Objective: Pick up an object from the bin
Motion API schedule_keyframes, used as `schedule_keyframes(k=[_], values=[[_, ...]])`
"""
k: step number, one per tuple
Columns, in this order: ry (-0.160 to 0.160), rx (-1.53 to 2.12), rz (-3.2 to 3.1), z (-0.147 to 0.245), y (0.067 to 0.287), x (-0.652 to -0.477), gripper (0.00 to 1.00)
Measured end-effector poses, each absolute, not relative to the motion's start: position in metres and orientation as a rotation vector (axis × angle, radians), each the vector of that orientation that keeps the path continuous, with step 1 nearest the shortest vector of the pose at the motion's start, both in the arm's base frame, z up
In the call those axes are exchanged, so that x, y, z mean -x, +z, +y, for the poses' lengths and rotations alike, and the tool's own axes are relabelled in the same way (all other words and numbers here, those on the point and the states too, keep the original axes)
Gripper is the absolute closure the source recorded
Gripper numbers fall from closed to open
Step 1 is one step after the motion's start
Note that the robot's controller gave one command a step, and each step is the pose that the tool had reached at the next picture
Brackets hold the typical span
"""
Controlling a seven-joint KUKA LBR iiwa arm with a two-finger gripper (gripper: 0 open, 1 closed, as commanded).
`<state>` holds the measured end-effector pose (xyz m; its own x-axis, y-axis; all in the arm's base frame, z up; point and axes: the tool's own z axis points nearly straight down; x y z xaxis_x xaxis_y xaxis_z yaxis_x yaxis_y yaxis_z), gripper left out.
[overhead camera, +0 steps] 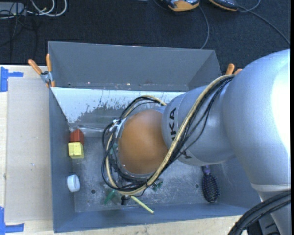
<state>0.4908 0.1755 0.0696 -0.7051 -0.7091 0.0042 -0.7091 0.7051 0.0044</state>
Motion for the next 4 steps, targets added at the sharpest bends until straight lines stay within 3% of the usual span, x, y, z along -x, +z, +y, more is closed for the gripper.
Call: schedule_keyframes(k=[3,4], values=[[-0.004,-1.200,-2.893,0.176,0.089,-0.490,1.00],[-0.006,-1.197,-2.889,0.176,0.105,-0.488,1.00]])
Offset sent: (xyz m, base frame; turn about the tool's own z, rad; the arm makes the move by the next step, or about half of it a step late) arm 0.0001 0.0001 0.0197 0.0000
